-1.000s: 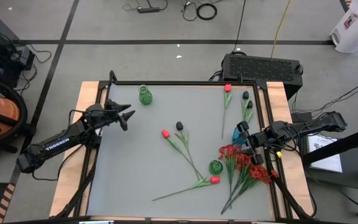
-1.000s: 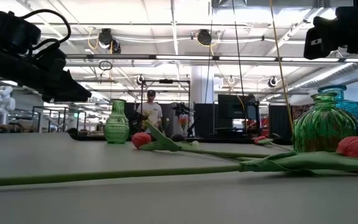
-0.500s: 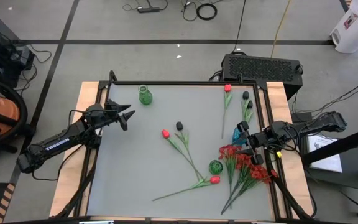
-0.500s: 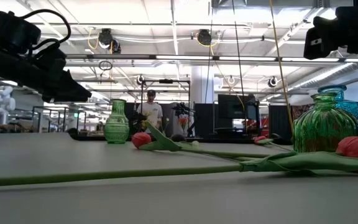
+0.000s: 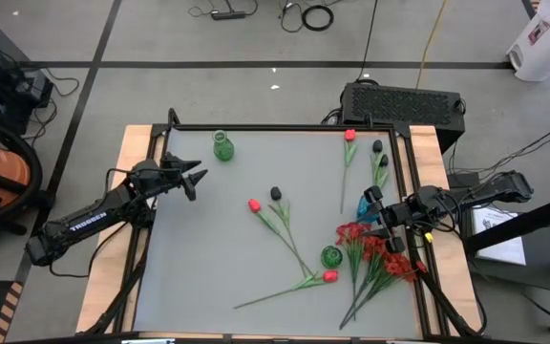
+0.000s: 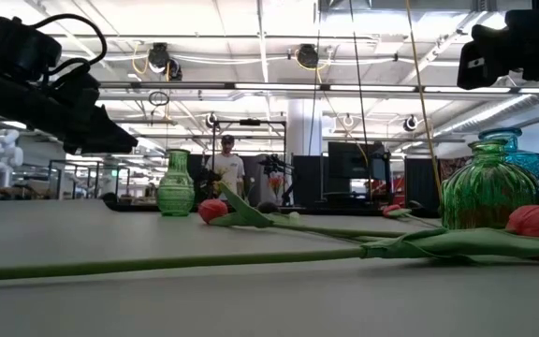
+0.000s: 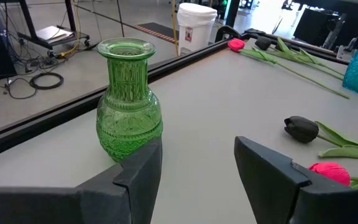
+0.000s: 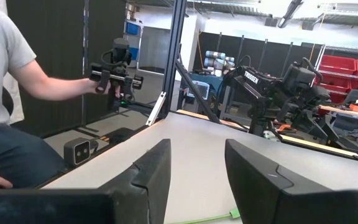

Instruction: Sort flowers into vase by color

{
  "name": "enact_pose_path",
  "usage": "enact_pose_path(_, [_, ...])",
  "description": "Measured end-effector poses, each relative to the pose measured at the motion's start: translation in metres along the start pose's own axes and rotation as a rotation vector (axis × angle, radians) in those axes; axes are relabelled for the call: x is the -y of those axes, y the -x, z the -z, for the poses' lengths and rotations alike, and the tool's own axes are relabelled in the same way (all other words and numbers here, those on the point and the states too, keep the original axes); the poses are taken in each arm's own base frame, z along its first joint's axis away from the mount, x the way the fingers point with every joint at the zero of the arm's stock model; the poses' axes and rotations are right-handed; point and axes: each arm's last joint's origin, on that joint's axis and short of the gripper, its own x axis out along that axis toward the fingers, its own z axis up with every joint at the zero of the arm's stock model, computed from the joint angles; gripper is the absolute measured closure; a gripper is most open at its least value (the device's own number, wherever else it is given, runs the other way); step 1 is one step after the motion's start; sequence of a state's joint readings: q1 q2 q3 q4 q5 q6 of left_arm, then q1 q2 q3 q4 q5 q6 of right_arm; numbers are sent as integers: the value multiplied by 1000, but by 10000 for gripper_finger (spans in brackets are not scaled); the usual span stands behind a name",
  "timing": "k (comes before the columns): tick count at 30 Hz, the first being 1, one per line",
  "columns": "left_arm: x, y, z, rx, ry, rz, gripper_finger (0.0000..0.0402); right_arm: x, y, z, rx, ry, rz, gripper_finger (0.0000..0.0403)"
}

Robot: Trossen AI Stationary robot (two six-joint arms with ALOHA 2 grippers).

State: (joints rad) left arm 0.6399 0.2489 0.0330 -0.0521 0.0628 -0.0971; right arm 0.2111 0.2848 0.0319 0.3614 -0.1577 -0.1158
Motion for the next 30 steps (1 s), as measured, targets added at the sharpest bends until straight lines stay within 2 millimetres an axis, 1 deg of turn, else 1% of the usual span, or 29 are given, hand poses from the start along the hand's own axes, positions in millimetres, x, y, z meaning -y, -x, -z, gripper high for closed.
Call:
enact_pose_path(22, [0,0,0,0,0,0,194,0,0,0,0,0,0,259])
enact_pose_path(27, [0,0,0,2,34,1,194,0,0,0,0,0,0,259])
enact_pose_path(30, [0,0,-2,31,44,5,194,0,0,0,0,0,0,259])
